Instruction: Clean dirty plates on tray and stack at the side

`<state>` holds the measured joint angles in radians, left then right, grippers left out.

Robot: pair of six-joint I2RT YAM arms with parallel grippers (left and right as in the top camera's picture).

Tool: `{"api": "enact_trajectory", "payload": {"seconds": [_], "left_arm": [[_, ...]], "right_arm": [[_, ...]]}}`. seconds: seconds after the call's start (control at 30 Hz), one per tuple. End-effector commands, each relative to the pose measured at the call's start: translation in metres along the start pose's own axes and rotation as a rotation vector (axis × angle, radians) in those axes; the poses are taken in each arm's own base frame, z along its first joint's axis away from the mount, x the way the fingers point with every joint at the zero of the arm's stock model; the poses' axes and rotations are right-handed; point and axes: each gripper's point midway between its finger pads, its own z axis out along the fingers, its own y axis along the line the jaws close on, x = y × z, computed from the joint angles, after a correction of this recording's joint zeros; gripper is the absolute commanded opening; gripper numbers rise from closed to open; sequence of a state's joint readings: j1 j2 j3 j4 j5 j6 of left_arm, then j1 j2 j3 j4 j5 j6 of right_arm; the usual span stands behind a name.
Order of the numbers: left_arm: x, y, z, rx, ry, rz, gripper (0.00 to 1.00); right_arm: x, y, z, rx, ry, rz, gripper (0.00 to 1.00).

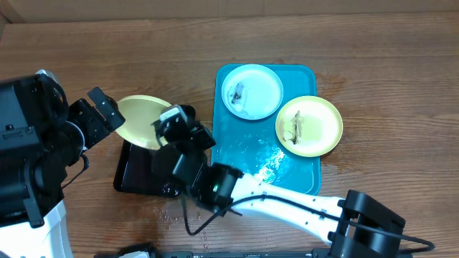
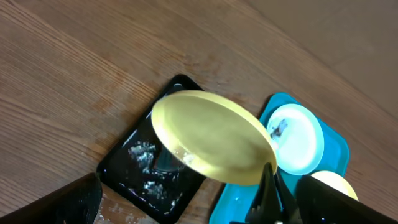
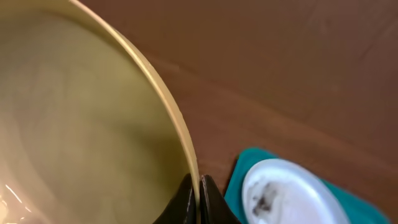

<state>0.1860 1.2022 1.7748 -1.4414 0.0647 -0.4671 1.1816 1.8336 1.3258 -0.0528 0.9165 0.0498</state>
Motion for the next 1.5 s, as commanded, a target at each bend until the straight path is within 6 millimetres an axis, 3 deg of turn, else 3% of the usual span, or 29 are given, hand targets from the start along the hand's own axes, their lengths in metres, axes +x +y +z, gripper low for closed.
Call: {"api": "enact_trajectory", "payload": {"seconds": [0.0, 0.23, 0.4, 0.53, 0.63, 0.7, 0.77, 0.9, 0.93, 1.03, 1.13, 1.27, 1.33, 1.4, 1.47], "left_arm": [[-0.002, -0.003, -0.006, 0.019, -0.015, 0.015, 1.0], [-0.003, -0.003, -0.006, 0.019, -0.016, 0.015, 1.0], [-0.002, -0.002, -0.004, 0.015, -0.006, 0.029, 1.0], [0.003, -0.001, 0.003, 0.003, 0.035, 0.059, 1.0], [0.011, -0.007, 0.012, 0.032, 0.1, 0.1, 1.0], [0.017, -0.013, 0.019, 0.068, 0.157, 0.126, 1.0], [0.022, -0.015, 0.028, 0.082, 0.209, 0.155, 1.0], [0.03, -0.015, 0.045, 0.066, 0.296, 0.168, 0.94], [0.032, -0.015, 0.049, 0.063, 0.314, 0.172, 0.93], [0.035, -0.019, 0.06, 0.059, 0.349, 0.19, 0.91], [0.037, -0.022, 0.068, 0.056, 0.371, 0.2, 0.9], [0.035, -0.021, 0.077, 0.037, 0.382, 0.205, 0.9], [0.035, -0.019, 0.081, 0.024, 0.391, 0.205, 0.9], [0.036, -0.019, 0.086, 0.017, 0.406, 0.204, 0.9], [0.038, -0.019, 0.089, 0.013, 0.42, 0.206, 0.9]], "right_arm": [[-0.024, -0.02, -0.012, 0.109, -0.056, -0.056, 0.04], [-0.017, -0.024, -0.01, 0.118, -0.034, -0.008, 0.04], [0.031, -0.032, 0.014, -0.002, 0.18, 0.139, 0.04], [0.049, -0.063, 0.022, -0.128, 0.377, 0.354, 0.04], [0.041, -0.104, 0.017, -0.26, 0.479, 0.533, 0.04], [0.042, -0.15, 0.013, -0.257, 0.534, 0.667, 0.04], [0.057, -0.214, 0.01, -0.176, 0.589, 0.804, 0.04], [0.115, -0.337, -0.002, 0.05, 0.689, 1.084, 0.04], [0.139, -0.371, -0.01, 0.135, 0.715, 1.168, 0.04], [0.197, -0.439, -0.035, 0.339, 0.776, 1.343, 0.04], [0.251, -0.476, -0.059, 0.476, 0.846, 1.478, 0.04], [0.308, -0.489, -0.078, 0.594, 0.982, 1.564, 0.04], [0.322, -0.485, -0.077, 0.585, 1.034, 1.543, 0.05], [0.325, -0.482, -0.073, 0.555, 1.052, 1.509, 0.29], [0.318, -0.48, -0.069, 0.533, 1.039, 1.487, 0.34]]}}
